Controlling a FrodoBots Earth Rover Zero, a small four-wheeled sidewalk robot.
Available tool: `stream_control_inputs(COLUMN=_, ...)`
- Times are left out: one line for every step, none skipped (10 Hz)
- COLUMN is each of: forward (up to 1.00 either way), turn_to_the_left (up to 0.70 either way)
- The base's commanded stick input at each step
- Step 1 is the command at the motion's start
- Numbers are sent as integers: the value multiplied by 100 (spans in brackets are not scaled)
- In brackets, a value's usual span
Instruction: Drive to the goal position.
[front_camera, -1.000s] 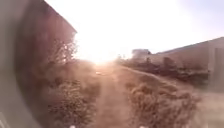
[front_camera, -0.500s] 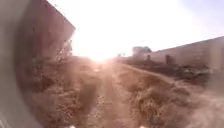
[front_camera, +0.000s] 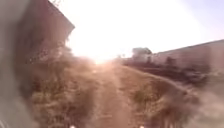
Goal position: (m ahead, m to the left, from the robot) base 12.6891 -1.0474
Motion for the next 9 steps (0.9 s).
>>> stream_control_inputs(forward=70, turn_to_the_left=0)
stream_control_inputs(forward=70, turn_to_the_left=0)
stream_control_inputs(forward=70, turn_to_the_left=0)
stream_control_inputs(forward=70, turn_to_the_left=0)
stream_control_inputs(forward=70, turn_to_the_left=0)
stream_control_inputs(forward=70, turn_to_the_left=0)
stream_control_inputs(forward=70, turn_to_the_left=0)
stream_control_inputs(forward=70, turn_to_the_left=0)
stream_control_inputs(forward=70, turn_to_the_left=0)
